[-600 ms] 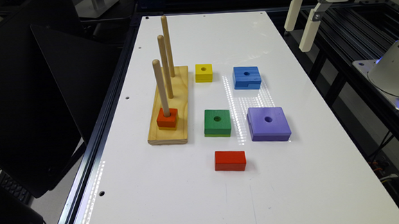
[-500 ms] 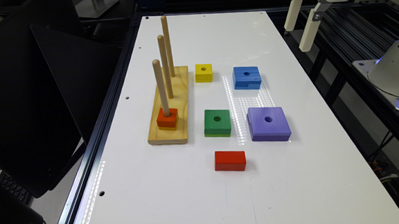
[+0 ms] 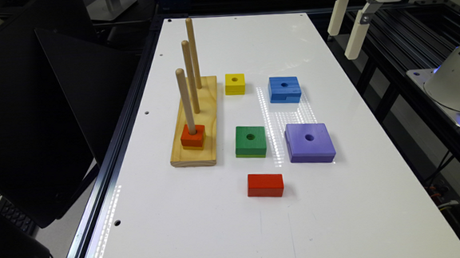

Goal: Pick up green block.

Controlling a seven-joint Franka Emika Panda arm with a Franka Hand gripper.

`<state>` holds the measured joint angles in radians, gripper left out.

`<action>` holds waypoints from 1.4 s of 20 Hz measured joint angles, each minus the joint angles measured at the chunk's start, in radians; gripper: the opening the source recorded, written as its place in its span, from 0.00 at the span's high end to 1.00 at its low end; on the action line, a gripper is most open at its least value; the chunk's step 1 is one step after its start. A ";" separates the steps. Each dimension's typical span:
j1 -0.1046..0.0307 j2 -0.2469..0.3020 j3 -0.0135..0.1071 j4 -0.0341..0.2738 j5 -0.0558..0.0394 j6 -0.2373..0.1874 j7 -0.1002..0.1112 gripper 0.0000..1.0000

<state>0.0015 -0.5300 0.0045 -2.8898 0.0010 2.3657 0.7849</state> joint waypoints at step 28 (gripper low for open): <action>-0.002 0.066 0.000 0.084 0.0000 0.015 0.000 0.00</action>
<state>-0.0008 -0.4643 0.0045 -2.8053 0.0010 2.3803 0.7849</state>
